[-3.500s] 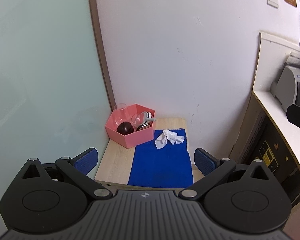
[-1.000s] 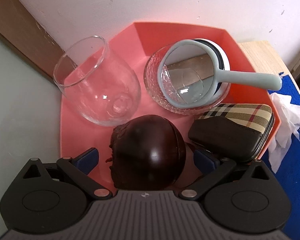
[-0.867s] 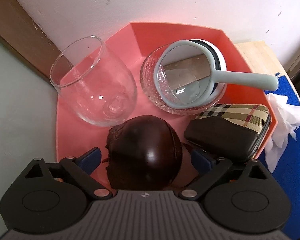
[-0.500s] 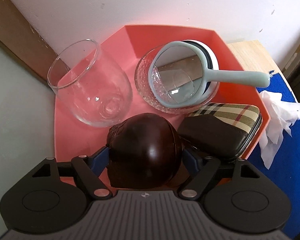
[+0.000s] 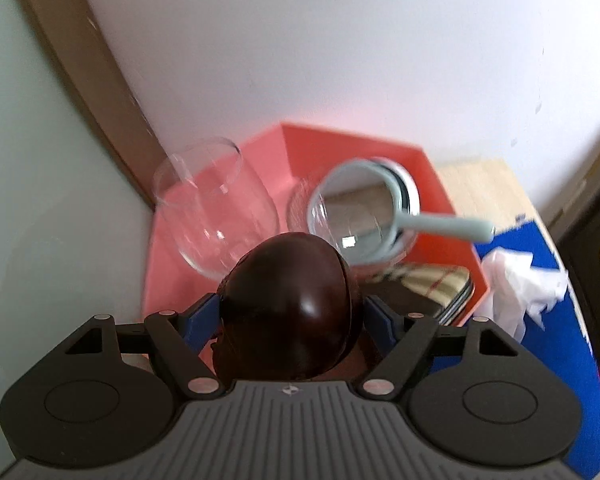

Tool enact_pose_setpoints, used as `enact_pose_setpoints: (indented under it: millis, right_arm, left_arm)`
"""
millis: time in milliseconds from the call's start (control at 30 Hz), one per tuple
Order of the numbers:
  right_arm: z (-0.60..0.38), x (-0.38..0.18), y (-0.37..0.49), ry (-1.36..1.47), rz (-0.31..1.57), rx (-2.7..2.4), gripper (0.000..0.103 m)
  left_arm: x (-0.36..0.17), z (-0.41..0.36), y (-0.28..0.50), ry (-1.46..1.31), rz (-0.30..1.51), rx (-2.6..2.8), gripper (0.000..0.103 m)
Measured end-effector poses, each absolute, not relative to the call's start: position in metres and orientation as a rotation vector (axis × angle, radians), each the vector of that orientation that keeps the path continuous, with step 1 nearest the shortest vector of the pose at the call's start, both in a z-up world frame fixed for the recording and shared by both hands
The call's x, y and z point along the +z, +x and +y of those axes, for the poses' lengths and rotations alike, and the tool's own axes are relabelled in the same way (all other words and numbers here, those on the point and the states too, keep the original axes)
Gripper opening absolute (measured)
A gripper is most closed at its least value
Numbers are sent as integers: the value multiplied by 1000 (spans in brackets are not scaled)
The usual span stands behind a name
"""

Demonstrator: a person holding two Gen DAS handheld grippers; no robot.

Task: Clean container
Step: 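Lower the left tool over the dark brown figurine in the pink container, then grasp the figurine with the left tool while the right tool grasps the white tissue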

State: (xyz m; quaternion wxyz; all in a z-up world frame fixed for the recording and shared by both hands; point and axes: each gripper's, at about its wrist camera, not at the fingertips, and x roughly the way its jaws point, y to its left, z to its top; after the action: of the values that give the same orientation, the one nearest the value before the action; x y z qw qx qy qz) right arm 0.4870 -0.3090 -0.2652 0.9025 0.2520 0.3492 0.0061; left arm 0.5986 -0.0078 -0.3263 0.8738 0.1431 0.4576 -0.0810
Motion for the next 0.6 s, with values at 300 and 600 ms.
enact_pose_setpoints:
  millis: [300, 600]
  right_arm:
    - [-274, -287, 513, 313, 738, 142, 103]
    - [-222, -315, 551, 91, 763, 240, 103]
  left_arm:
    - [-272, 1, 567, 129, 859, -180, 82]
    - [-272, 7, 543, -75, 937, -232, 81]
